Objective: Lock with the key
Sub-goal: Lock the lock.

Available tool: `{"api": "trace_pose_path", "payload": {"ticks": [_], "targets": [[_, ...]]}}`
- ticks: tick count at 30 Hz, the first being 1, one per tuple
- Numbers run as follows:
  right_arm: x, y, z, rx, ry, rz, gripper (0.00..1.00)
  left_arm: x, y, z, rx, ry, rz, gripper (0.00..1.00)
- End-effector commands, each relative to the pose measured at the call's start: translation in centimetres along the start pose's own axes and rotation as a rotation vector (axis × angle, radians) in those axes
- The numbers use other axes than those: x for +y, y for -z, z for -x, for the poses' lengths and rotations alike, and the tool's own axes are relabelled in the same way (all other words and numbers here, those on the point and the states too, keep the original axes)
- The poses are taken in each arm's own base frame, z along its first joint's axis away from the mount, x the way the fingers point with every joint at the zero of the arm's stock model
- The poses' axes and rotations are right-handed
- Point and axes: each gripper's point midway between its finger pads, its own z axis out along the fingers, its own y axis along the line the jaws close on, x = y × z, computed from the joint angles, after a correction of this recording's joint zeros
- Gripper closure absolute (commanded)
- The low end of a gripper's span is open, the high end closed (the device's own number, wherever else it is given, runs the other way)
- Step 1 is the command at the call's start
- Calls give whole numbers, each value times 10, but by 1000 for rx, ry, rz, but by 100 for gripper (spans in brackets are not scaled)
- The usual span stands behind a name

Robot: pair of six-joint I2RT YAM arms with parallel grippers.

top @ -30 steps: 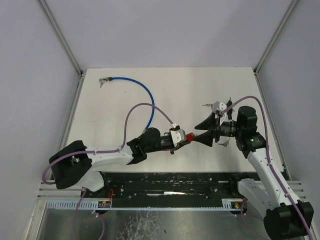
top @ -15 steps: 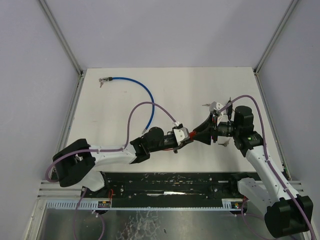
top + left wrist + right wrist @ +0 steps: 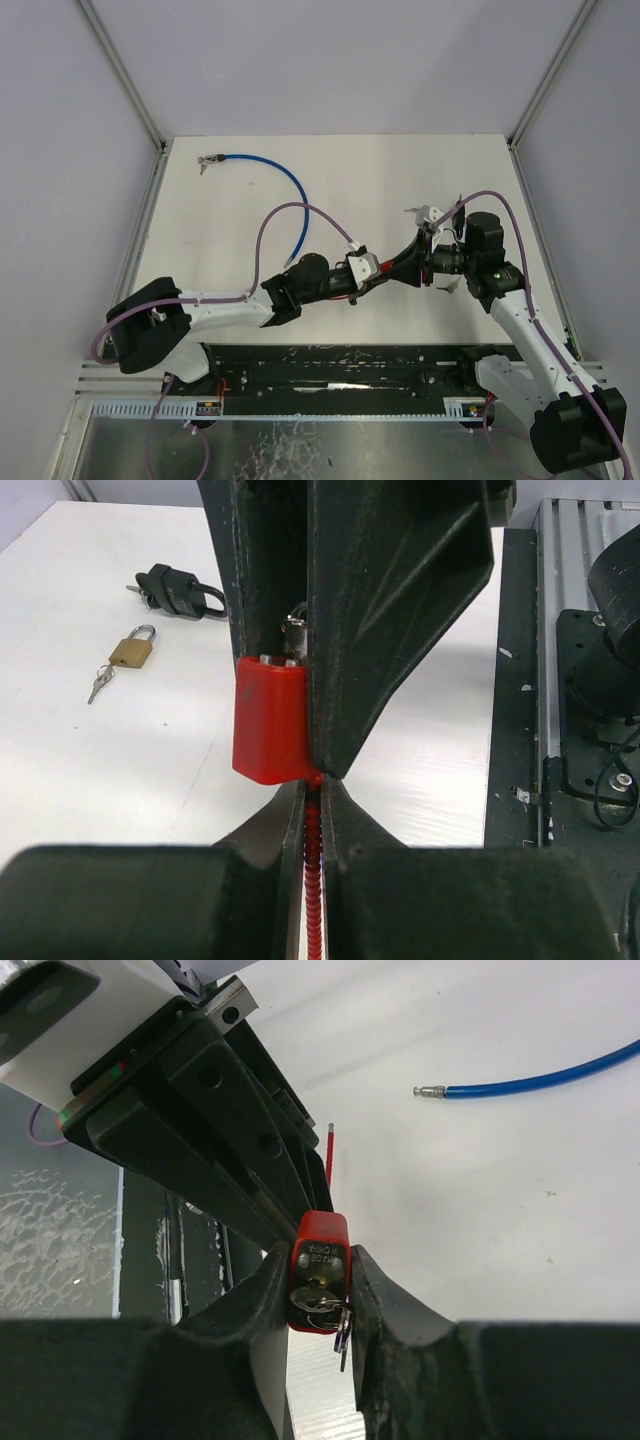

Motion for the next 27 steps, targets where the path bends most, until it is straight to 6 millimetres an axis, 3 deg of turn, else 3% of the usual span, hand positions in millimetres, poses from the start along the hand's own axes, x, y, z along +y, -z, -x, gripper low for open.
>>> {"api": "trace_pose_path", "payload": {"ticks": [1,3,6,12,15,19,22,25,27], "targets": [[7,-1,8,-5,35,31,86,6,-8,33,-98,-14,28,99],[9,-1,10,-8,40,41,99,6,-8,33,-96,-10,28,100],[14,1,16,-18,43,60,100,5,-7,33,-96,-5,26,97],[13,9,32,-51,59,36,100,9,6,42,-150,36,71,47],[9,15,38,-70,70,7,100,14,25,54,-226,70,117,33],[2,24,48,-97,81,-57,100,16,60,75,-363,143,162,23],[-9,32,55,-115,80,-125,100,13,83,75,-432,275,171,17],[-20,40,64,-131,77,-201,100,20,98,76,-487,464,212,1],[-27,46,72,-146,76,-252,100,23,106,74,-525,568,228,0]]}}
